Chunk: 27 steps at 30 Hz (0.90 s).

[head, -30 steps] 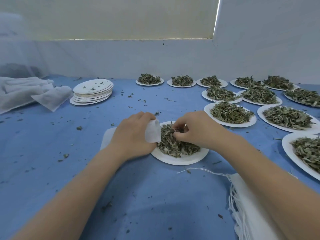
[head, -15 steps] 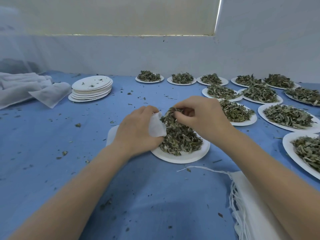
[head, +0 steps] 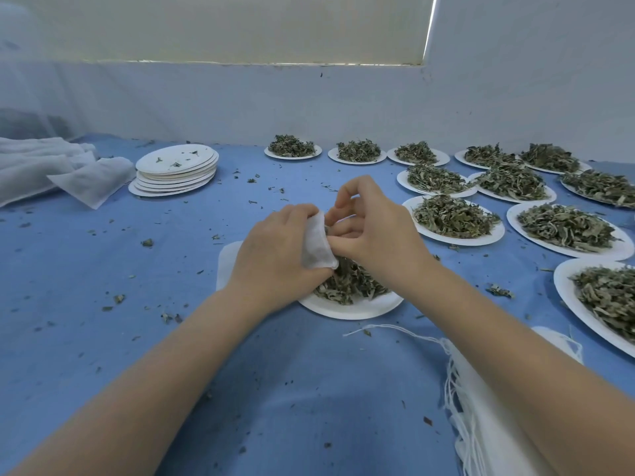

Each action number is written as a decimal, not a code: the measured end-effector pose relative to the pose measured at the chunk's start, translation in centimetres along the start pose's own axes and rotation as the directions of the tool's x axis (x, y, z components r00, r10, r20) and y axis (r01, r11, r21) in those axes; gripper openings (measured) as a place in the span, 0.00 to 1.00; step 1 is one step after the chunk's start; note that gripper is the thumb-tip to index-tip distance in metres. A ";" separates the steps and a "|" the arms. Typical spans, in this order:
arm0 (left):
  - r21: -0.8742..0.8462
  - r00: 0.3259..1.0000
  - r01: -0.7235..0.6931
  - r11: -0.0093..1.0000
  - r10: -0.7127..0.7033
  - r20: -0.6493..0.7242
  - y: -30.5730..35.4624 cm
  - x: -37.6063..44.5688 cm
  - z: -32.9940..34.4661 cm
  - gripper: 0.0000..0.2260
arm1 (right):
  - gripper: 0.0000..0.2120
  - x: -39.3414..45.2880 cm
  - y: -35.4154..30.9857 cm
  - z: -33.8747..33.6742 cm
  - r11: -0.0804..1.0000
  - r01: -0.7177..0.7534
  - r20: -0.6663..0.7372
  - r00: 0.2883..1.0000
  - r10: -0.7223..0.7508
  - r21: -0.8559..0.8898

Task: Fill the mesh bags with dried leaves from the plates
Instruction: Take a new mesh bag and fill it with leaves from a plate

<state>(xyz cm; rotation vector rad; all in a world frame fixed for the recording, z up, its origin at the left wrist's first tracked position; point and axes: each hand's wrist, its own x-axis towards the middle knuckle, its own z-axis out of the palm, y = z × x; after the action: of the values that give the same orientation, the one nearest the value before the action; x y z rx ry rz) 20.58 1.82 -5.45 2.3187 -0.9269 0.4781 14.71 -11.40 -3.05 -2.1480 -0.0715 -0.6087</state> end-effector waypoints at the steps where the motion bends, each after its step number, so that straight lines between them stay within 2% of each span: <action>1: 0.000 1.000 0.006 1.000 -0.006 0.000 0.0 0.0 0.0 0.27 | 0.20 0.0 -0.1 -0.2 1.000 -0.014 0.032 0.999 0.013 0.027; 5: -0.007 1.000 0.019 1.000 -0.019 -0.005 -0.1 0.2 -0.1 0.26 | 0.16 0.1 -0.3 -0.9 0.993 -0.050 0.179 0.983 0.030 0.111; 10: -0.007 0.999 -0.026 1.000 0.026 -0.020 0.1 0.1 -0.1 0.26 | 0.21 -0.1 -0.5 0.3 0.997 0.074 0.008 0.997 -0.074 0.027; 12: 0.008 0.999 -0.049 0.999 0.050 -0.016 0.2 0.1 -0.1 0.25 | 0.22 -0.1 -0.4 0.4 0.997 0.059 0.019 0.998 -0.060 0.052; 15: 0.040 0.999 -0.039 0.998 0.040 -0.006 -0.2 0.1 -0.3 0.24 | 0.17 0.0 -0.2 -0.4 0.983 -0.009 0.114 0.993 -0.012 0.182; 17: 0.068 1.000 -0.023 0.997 0.023 0.005 -0.7 0.3 -0.8 0.24 | 0.13 0.1 0.0 -1.1 0.965 -0.024 0.096 0.995 -0.001 0.262; 18: 0.079 1.000 -0.014 0.997 0.013 0.016 -0.9 0.5 -1.0 0.23 | 0.12 0.1 0.0 -1.5 0.974 -0.012 0.060 0.998 -0.002 0.225; 20: 0.094 0.999 0.007 0.996 -0.011 0.044 -1.3 0.7 -1.4 0.23 | 0.10 0.3 0.1 -2.4 0.997 0.029 0.031 0.999 -0.027 -0.073; 21: 0.100 0.998 0.015 0.995 -0.021 0.059 -1.5 0.7 -1.5 0.23 | 0.09 0.4 0.2 -2.7 0.962 0.043 0.073 0.997 -0.024 -0.268; 23: 0.104 0.996 0.026 0.994 -0.035 0.083 -1.9 0.7 -1.6 0.22 | 0.18 0.4 0.4 -3.1 0.835 0.035 0.207 0.974 0.095 -0.548; 25: 0.095 0.995 0.033 0.995 -0.042 0.095 -2.2 0.7 -1.6 0.21 | 0.28 0.3 0.4 -2.8 0.768 0.029 0.297 0.931 0.213 -0.640; 27: 0.080 0.995 0.028 0.996 -0.036 0.094 -2.5 0.5 -1.6 0.20 | 0.29 0.1 0.3 -2.1 0.763 0.055 0.347 0.910 0.227 -0.644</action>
<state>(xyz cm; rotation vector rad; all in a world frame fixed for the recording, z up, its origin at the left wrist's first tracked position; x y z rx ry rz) 22.52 4.01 -4.95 2.4422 -0.9291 0.4009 14.04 -13.20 -2.23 -2.9146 0.0203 -0.1016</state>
